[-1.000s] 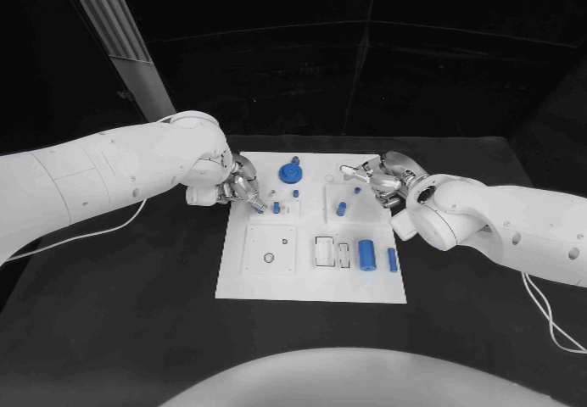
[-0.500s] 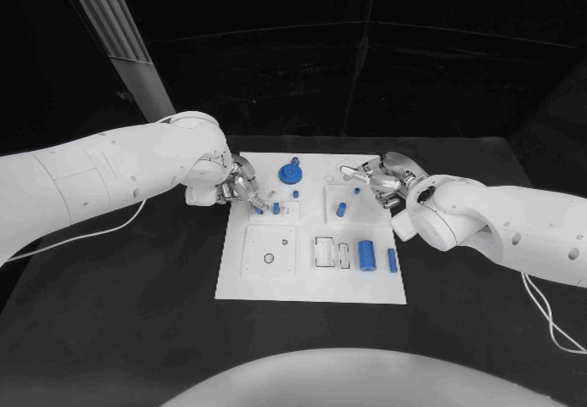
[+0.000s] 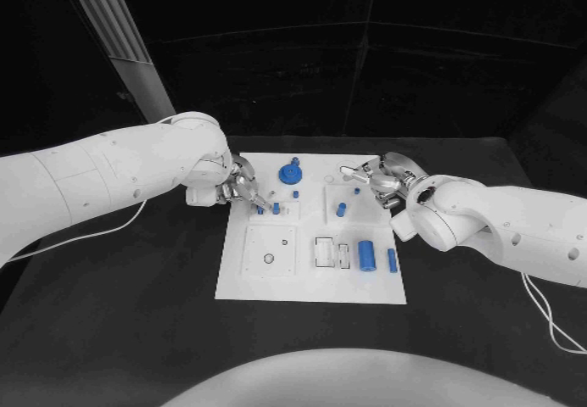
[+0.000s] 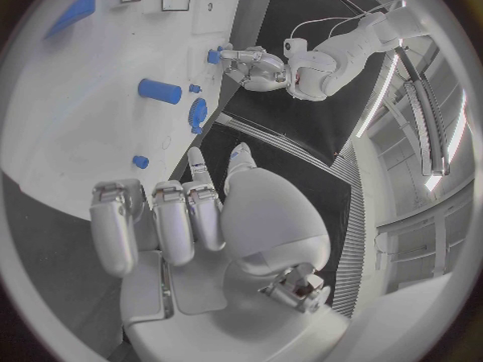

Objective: Assemble the parts on the task board

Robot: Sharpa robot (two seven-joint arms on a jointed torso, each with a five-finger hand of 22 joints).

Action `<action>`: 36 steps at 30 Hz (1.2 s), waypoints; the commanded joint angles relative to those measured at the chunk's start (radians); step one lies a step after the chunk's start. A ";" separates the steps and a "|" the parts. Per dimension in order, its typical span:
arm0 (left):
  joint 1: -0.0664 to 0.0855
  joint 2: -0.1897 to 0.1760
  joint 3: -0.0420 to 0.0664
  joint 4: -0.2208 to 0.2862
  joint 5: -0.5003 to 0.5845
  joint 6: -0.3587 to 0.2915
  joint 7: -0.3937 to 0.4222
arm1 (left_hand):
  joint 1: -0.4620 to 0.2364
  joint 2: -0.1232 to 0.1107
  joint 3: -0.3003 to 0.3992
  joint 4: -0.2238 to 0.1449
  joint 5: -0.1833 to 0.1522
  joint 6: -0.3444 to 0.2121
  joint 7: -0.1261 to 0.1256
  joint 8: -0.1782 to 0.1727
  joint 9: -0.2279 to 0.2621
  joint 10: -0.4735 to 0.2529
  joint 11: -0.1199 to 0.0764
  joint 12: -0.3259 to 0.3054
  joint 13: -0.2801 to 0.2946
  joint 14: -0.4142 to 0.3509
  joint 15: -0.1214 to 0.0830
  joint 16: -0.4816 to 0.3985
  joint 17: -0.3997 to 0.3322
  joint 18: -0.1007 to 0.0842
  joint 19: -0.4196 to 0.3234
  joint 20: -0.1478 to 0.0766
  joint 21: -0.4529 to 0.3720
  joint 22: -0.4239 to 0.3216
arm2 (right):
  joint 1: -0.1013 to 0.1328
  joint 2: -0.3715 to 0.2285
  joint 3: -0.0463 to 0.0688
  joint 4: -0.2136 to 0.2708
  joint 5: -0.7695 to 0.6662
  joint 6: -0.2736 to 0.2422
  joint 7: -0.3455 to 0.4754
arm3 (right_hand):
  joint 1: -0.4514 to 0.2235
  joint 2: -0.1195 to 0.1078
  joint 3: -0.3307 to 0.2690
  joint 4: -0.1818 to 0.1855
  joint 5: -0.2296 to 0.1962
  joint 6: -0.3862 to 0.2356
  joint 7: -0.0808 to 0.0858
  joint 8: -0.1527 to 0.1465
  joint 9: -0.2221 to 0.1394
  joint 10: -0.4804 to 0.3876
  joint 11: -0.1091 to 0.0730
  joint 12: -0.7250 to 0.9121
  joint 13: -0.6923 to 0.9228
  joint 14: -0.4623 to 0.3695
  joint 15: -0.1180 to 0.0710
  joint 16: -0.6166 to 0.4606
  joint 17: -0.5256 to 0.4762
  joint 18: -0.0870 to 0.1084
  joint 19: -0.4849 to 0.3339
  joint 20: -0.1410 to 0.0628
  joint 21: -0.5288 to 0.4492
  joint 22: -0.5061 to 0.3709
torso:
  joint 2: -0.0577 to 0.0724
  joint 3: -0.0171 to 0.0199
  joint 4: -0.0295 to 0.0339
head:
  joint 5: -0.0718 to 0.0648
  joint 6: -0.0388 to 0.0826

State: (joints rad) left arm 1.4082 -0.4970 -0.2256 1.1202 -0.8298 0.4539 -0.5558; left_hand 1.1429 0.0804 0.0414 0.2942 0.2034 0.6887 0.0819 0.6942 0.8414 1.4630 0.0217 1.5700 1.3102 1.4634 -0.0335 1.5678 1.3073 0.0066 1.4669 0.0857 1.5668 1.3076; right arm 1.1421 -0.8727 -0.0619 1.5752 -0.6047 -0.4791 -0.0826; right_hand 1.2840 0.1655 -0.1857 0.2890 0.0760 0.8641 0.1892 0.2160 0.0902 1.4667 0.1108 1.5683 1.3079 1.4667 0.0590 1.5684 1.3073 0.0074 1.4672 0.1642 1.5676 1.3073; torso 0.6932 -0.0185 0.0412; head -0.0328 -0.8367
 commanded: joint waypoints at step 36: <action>0.024 -0.022 -0.008 0.006 -0.015 -0.057 0.070 | -0.111 0.000 -0.223 -0.003 -0.037 -0.031 0.004 0.087 0.078 0.108 0.005 0.001 0.261 0.107 0.014 0.003 0.263 -0.007 0.104 0.013 0.004 0.263 | 0.001 0.004 0.000 -0.003 -0.005 0.007 0.003 | 0.003 0.007 -0.006 0.001 0.005 -0.008 -0.001 0.004 0.001 0.104 0.006 0.003 0.263 0.104 -0.001 0.002 0.263 -0.007 0.104 0.004 0.003 0.263 | 0.001 -0.0005 -0.0005 | -0.001 0.006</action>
State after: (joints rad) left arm 1.4301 -0.5202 -0.2338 1.1272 -0.8359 0.3900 -0.5109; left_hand 1.0282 0.0791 -0.1764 0.2897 0.1663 0.6614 0.0870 0.7797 0.9180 1.4667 0.0251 1.5699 1.3102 1.4671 -0.0229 1.5677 1.3073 0.0067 1.4676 0.0932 1.5669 1.3076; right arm 1.1421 -0.8700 -0.0619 1.5715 -0.6052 -0.4775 -0.0830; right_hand 1.2846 0.1660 -0.1855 0.2892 0.0760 0.8641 0.1892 0.2168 0.0902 1.4667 0.1108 1.5683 1.3079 1.4668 0.0590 1.5684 1.3073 0.0075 1.4671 0.1642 1.5676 1.3073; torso 0.6928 -0.0183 0.0418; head -0.0333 -0.8296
